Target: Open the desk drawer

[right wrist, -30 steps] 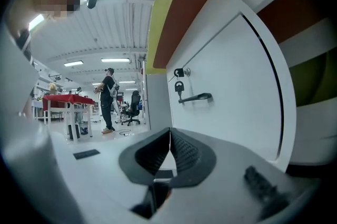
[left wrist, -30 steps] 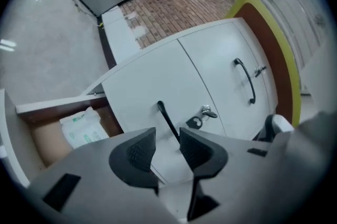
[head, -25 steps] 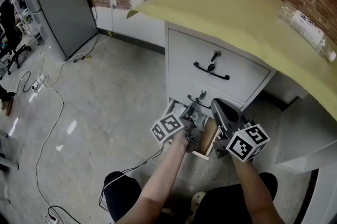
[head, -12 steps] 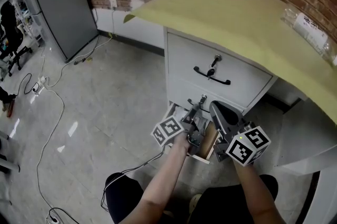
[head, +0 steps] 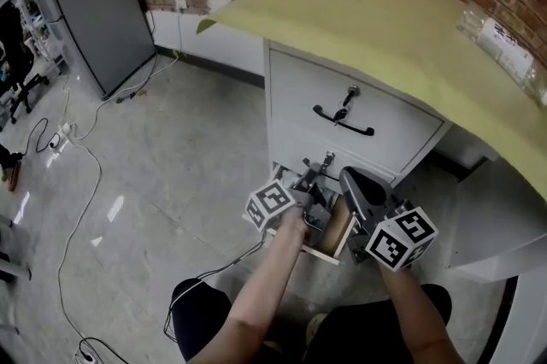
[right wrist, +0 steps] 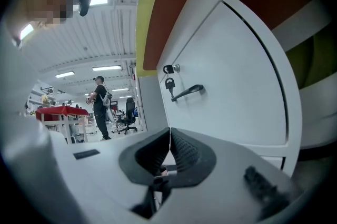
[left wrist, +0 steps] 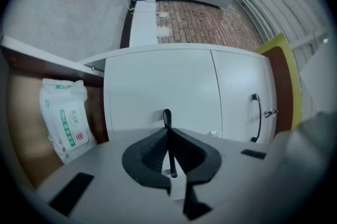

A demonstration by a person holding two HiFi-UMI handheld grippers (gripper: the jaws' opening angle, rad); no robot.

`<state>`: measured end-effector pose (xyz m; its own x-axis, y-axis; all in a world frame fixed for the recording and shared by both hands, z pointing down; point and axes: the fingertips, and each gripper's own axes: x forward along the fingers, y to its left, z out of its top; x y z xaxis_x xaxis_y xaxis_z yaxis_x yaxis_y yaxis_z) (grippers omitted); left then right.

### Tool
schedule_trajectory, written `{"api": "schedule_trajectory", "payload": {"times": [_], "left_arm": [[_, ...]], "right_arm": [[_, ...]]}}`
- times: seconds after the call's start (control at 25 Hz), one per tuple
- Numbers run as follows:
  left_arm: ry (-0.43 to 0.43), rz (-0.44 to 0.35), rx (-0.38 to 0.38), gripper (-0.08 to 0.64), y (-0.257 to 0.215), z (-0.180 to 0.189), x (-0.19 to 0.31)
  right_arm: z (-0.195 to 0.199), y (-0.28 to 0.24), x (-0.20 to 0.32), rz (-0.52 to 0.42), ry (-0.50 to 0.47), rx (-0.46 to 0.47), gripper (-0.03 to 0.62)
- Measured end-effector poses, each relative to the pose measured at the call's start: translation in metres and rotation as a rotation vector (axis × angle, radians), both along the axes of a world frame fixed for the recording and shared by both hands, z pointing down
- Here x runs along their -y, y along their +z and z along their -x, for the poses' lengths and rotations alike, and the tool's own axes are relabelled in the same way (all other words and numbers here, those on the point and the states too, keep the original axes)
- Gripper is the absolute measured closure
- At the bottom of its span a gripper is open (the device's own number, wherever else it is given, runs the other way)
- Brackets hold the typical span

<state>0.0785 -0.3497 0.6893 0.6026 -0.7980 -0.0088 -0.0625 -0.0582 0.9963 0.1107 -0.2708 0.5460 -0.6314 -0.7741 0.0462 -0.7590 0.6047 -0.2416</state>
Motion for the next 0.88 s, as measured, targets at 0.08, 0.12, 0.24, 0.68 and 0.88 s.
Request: {"api": "schedule_trajectory", "payload": {"times": [0.08, 0.12, 0.24, 0.68, 0.88], "left_arm": [[0.002, -0.005, 0.015, 0.532, -0.001, 0.0, 0.0], [0.001, -0.004, 0.01, 0.534, -0.001, 0.0, -0.001], [0.001, -0.002, -0.019, 0.534, -0.001, 0.001, -0.002], [0.016, -0.018, 0.021, 0.535, -0.002, 0.001, -0.01], [0.016, -0.02, 0.029, 0.535, -0.003, 0.002, -0.014]], "right_arm": [[0.002, -0.004, -0.001, -0.005, 0.0, 0.011, 0.578], [0.003, -0.006, -0.002, -0.005, -0.001, 0.02, 0.578], [0.005, -0.007, -0.002, -0.004, 0.003, 0.045, 0.578], [0.003, -0.007, 0.003, 0.035, 0.024, 0.122, 0.578], [0.001, -0.012, 0.003, 0.016, 0.024, 0.114, 0.578]]}}
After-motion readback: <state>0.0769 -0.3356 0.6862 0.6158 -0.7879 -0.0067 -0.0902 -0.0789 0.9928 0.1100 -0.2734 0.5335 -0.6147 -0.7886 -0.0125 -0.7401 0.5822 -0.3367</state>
